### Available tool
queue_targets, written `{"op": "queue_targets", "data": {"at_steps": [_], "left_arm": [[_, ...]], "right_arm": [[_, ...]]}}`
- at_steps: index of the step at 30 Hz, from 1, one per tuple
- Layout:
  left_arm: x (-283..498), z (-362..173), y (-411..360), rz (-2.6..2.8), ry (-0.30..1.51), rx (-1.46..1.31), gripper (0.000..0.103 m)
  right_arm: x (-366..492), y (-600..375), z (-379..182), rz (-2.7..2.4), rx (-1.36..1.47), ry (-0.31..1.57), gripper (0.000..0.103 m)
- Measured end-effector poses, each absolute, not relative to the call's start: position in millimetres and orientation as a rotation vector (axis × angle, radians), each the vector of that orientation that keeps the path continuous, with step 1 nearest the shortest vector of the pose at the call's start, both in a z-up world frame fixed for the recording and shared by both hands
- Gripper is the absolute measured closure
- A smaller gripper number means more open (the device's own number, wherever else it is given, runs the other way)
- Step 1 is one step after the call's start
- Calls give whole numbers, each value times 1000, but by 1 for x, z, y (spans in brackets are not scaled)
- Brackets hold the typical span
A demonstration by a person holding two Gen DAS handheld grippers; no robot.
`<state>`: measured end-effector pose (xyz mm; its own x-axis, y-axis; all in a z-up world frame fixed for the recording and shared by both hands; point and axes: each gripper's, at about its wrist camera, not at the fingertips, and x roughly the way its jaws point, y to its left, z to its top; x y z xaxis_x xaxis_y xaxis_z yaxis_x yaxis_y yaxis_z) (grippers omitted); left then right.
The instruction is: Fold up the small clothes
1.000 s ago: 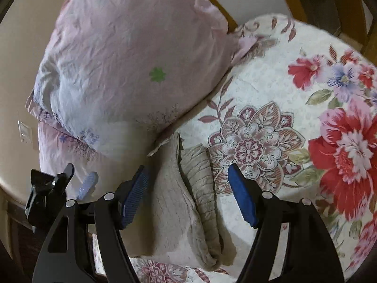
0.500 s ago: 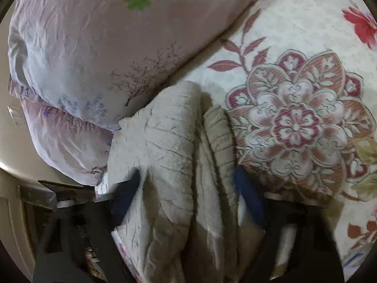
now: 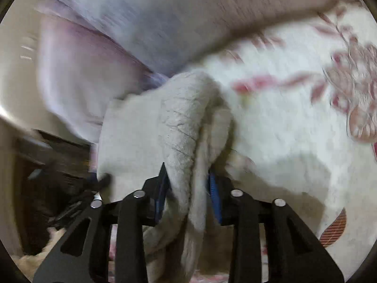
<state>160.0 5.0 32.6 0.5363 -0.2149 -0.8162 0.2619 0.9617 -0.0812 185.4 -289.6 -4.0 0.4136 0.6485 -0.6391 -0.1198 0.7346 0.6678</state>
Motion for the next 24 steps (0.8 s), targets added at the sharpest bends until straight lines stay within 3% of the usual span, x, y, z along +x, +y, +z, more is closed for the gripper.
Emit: {"op": "queue_targets", "data": {"at_steps": [2, 4, 7, 9, 11, 17, 19, 21, 24], "left_arm": [[152, 39, 7, -271, 928, 8, 27], [133, 52, 16, -224, 856, 0, 11], [104, 64, 35, -172, 793, -2, 6], [94, 63, 40, -160, 799, -29, 5], [81, 57, 39, -114, 816, -50, 3], [50, 33, 50, -116, 870, -38, 2], [44, 27, 51, -122, 885, -56, 2], [41, 25, 50, -140, 889, -88, 2], [40, 22, 42, -160, 900, -81, 2]], "right_arm": [[178, -299, 0, 449, 650, 973, 54], [166, -314, 16, 409, 717, 841, 54], [178, -298, 18, 435, 705, 881, 54], [190, -275, 9, 430, 608, 954, 89], [193, -263, 12, 325, 501, 926, 95], [188, -281, 13, 207, 583, 894, 94], [161, -283, 39, 221, 557, 780, 88], [128, -276, 60, 296, 530, 679, 74], [108, -243, 57, 410, 412, 705, 74]]}}
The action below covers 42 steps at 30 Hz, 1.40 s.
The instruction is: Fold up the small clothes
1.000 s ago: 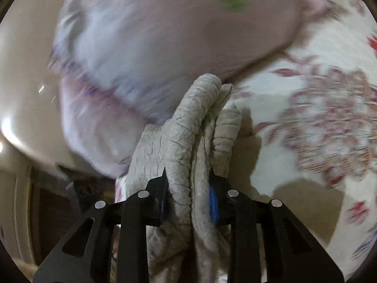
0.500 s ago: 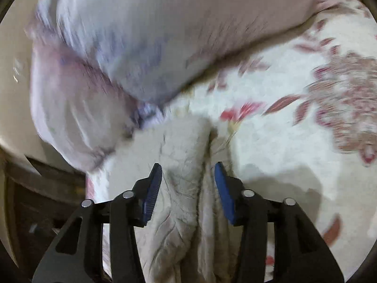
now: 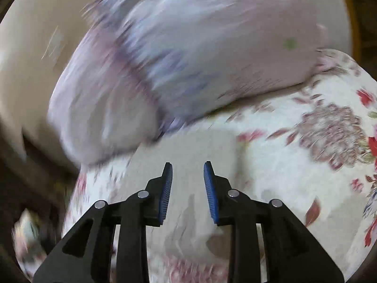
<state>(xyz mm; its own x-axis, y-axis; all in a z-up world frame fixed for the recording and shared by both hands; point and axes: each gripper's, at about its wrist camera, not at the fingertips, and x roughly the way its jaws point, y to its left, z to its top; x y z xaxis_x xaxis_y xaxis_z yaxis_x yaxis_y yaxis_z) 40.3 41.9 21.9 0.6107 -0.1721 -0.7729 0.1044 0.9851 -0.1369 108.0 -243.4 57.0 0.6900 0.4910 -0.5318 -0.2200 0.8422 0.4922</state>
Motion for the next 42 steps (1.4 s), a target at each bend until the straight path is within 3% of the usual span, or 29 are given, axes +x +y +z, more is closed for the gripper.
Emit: {"op": "queue_targets", "data": {"at_steps": [3, 5, 7, 8, 9, 10, 17, 24, 42], "left_arm": [[41, 16, 33, -166, 908, -49, 2], [42, 9, 28, -157, 926, -42, 2], [43, 2, 27, -133, 953, -50, 2], [43, -1, 26, -115, 965, -55, 2], [42, -3, 24, -93, 956, -44, 2], [41, -4, 22, -85, 954, -30, 2], [40, -10, 10, -44, 938, 44, 2], [42, -11, 12, -46, 936, 45, 2], [42, -11, 12, -45, 936, 45, 2]], "right_arm": [[121, -234, 9, 294, 314, 891, 78], [116, -243, 4, 268, 351, 834, 87], [101, -250, 16, 231, 370, 796, 84], [88, -252, 22, 220, 359, 760, 58], [71, -256, 25, 189, 328, 723, 21], [58, -258, 24, 159, 304, 692, 14], [32, -228, -28, 178, 179, 824, 14], [25, -201, -33, 123, 2, 810, 1], [29, -207, -35, 111, 17, 821, 1]]}}
